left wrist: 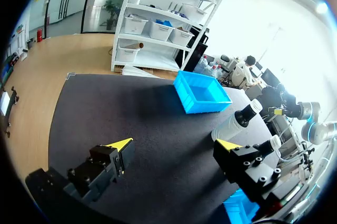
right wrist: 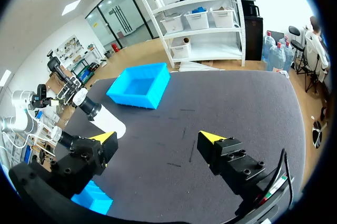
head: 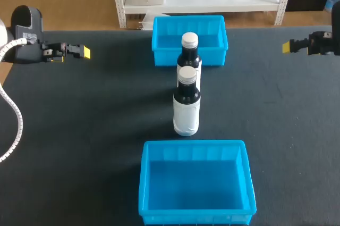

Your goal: Pick up the bottle, and place it in the far bin if it is heavy, or in the near bin if it is light.

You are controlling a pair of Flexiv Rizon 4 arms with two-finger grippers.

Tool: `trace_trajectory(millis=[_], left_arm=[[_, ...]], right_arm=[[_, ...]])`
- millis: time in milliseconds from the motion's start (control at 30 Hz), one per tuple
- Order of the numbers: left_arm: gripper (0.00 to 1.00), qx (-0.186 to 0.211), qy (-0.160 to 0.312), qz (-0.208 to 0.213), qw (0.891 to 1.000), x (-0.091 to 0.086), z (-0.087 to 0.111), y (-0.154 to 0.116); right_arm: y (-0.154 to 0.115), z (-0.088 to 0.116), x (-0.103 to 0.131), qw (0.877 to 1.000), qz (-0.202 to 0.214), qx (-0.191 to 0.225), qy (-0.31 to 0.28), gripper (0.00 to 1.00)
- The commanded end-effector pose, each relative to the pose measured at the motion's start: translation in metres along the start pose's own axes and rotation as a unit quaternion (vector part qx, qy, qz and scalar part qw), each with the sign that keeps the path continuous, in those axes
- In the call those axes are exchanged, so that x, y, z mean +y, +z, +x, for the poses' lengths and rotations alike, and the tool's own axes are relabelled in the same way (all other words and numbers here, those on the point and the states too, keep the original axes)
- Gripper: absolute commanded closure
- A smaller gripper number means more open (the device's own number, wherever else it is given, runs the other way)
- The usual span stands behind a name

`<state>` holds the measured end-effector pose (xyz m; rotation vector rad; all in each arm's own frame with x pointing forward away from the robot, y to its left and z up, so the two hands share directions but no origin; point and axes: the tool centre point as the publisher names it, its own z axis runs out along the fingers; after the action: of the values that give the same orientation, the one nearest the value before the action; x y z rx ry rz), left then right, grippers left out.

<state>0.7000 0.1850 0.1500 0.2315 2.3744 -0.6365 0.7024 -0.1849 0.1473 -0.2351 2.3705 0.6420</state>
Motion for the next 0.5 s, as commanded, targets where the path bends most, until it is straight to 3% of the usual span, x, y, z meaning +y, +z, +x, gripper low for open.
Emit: trace_trajectory(millis=[33,100,167,233,300,500], left_arm=[[0.00,0.000,0.000,0.000,1.000,0.000,0.000,0.000],[0.00,0.000,0.000,0.000,1.000,0.000,0.000,0.000],[0.00,0.000,0.000,0.000,1.000,0.000,0.000,0.000],[0.00,0.000,0.000,0.000,1.000,0.000,0.000,0.000],[0.00,0.000,0.000,0.000,1.000,0.000,0.000,0.000],[0.00,0.000,0.000,0.000,1.000,0.000,0.000,0.000]], right_arm=[[-0.003,-0.005,0.004,0.998,-0.034,0.011,-0.061,0.00],[-0.006,-0.012,0.006,0.987,-0.059,0.036,-0.148,0.00],[-0.011,-0.019,0.009,0.964,-0.106,0.065,-0.233,0.00],[-0.019,-0.020,0.015,0.915,-0.174,0.121,-0.343,0.00],[-0.030,-0.017,0.020,0.844,-0.236,0.186,-0.444,0.00],[-0.030,-0.017,0.020,0.844,-0.236,0.186,-0.444,0.00]])
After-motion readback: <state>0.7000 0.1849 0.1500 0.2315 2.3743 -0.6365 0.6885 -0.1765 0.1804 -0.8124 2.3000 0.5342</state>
